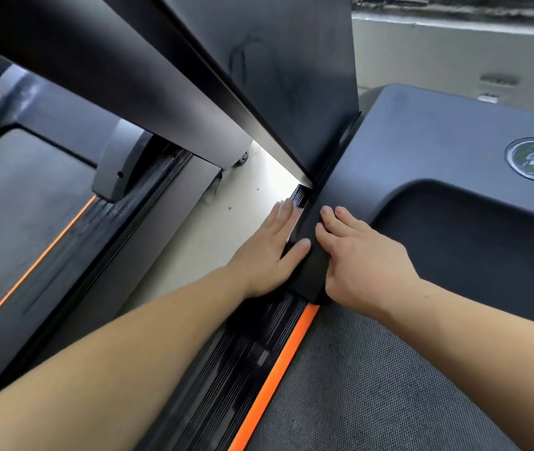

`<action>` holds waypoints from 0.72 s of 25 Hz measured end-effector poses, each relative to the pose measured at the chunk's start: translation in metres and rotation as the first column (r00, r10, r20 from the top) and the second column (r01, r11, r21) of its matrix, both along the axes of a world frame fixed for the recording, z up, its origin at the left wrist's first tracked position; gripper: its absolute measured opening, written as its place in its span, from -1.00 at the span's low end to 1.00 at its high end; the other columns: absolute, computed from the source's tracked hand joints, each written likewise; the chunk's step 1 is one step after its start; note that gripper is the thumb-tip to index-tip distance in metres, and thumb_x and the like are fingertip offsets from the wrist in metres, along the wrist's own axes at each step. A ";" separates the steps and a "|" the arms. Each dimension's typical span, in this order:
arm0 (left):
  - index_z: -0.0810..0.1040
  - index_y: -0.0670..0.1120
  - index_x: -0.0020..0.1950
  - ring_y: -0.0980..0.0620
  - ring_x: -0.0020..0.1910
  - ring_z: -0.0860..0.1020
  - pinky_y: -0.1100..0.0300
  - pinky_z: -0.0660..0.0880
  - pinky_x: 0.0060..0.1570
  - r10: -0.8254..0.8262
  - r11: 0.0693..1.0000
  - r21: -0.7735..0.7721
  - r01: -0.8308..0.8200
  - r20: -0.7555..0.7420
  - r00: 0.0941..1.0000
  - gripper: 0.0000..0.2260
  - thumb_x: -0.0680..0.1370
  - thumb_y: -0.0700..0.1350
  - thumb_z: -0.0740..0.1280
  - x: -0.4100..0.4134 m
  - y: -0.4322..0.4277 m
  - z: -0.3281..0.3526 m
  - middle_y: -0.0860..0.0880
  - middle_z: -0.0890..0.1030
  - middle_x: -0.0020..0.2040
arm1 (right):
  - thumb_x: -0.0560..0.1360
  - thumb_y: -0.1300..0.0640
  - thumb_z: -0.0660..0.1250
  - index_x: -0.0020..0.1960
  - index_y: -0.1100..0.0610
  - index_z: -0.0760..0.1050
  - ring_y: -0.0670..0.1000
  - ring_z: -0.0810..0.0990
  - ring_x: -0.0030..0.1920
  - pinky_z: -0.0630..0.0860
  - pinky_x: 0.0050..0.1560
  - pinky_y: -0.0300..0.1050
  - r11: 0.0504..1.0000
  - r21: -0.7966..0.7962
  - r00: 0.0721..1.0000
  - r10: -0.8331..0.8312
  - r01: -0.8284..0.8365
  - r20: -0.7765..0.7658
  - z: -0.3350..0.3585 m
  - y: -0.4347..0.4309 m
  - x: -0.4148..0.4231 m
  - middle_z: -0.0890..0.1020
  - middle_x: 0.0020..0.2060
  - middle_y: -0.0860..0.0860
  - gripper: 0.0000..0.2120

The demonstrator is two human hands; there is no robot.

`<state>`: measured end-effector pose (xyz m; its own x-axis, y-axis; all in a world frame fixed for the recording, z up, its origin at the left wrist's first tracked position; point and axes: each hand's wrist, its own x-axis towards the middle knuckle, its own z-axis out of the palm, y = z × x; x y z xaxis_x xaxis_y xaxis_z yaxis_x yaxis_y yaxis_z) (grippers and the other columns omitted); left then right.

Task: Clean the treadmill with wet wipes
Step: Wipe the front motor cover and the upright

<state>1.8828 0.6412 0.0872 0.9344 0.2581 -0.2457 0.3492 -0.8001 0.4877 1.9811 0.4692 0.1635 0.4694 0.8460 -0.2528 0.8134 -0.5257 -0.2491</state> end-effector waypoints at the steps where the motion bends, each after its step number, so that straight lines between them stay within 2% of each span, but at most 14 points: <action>1: -0.11 0.01 0.68 0.19 0.60 -0.28 0.16 -0.16 0.59 -0.006 0.999 0.032 0.006 0.007 1.000 -0.31 0.64 0.31 -0.05 -0.020 -0.005 -0.001 0.09 -0.21 0.66 | 0.61 0.02 0.15 0.65 0.02 0.09 -0.06 -0.05 0.64 0.15 0.54 -0.12 1.000 0.019 1.000 -0.003 0.003 0.026 -0.003 0.001 -0.002 0.00 0.66 -0.09 -0.37; 3: -0.12 -0.02 0.67 0.16 0.61 -0.28 0.13 -0.16 0.60 -0.048 0.994 0.094 0.047 0.007 0.999 -0.31 0.65 0.30 -0.06 -0.064 -0.010 0.000 0.09 -0.22 0.66 | 0.58 0.05 0.18 0.60 0.07 0.25 -0.02 0.10 0.63 0.26 0.49 -0.10 0.999 0.048 0.997 -0.024 0.020 0.077 -0.008 0.003 -0.005 0.16 0.64 -0.05 -0.41; 5: -0.10 -0.06 0.67 0.10 0.63 -0.24 0.08 -0.15 0.61 -0.113 0.983 0.140 0.116 -0.027 0.993 -0.34 0.68 0.27 -0.05 -0.100 -0.018 0.004 0.06 -0.19 0.67 | 0.50 0.09 0.21 0.45 0.15 0.49 0.05 0.35 0.53 0.43 0.36 -0.03 0.998 0.066 0.991 -0.030 0.021 0.134 -0.016 0.005 -0.006 0.42 0.52 0.03 -0.47; 8: -0.05 -0.06 0.67 0.12 0.63 -0.21 0.04 -0.11 0.62 -0.117 0.985 0.120 0.120 -0.035 0.992 -0.35 0.68 0.28 -0.12 -0.112 -0.023 0.007 0.04 -0.13 0.67 | 0.43 0.07 0.05 0.25 0.23 0.64 0.14 0.54 0.37 0.53 0.27 0.07 0.994 0.105 0.984 -0.005 -0.014 0.180 -0.025 0.006 -0.002 0.61 0.34 0.11 -0.44; 12: -0.08 -0.04 0.67 0.17 0.61 -0.25 0.08 -0.15 0.61 -0.023 0.998 0.052 0.025 -0.047 0.999 -0.27 0.62 0.37 -0.23 -0.068 -0.013 0.004 0.07 -0.17 0.66 | 0.41 0.03 -0.05 0.25 0.19 0.64 0.13 0.53 0.38 0.36 0.47 0.16 0.993 0.106 0.978 0.026 -0.049 0.208 -0.023 0.007 0.001 0.60 0.34 0.09 -0.36; 15: -0.06 -0.04 0.67 0.17 0.61 -0.23 0.12 -0.17 0.61 0.003 1.000 0.027 -0.001 -0.095 0.995 -0.27 0.62 0.35 -0.13 -0.012 0.005 0.007 0.05 -0.15 0.67 | 0.40 0.01 -0.06 0.38 0.16 0.58 0.11 0.45 0.47 0.30 0.51 0.08 0.993 0.111 0.987 0.025 -0.043 0.162 -0.026 0.003 0.002 0.53 0.43 0.06 -0.31; 18: -0.13 -0.02 0.67 0.16 0.62 -0.20 0.11 -0.14 0.61 0.007 1.000 -0.015 -0.009 -0.110 0.994 -0.36 0.69 0.27 -0.06 0.032 0.013 0.015 0.05 -0.15 0.67 | 0.40 -0.01 -0.09 0.48 0.18 0.47 0.12 0.35 0.55 0.25 0.55 0.11 0.994 0.091 0.988 0.043 -0.057 0.148 -0.031 -0.002 0.000 0.43 0.51 0.09 -0.25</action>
<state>1.9148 0.6544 0.1021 0.8994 0.2607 -0.3508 0.4078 -0.7895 0.4587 1.9814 0.4675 0.1327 0.4515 0.8863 -0.1027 0.8694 -0.4629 -0.1730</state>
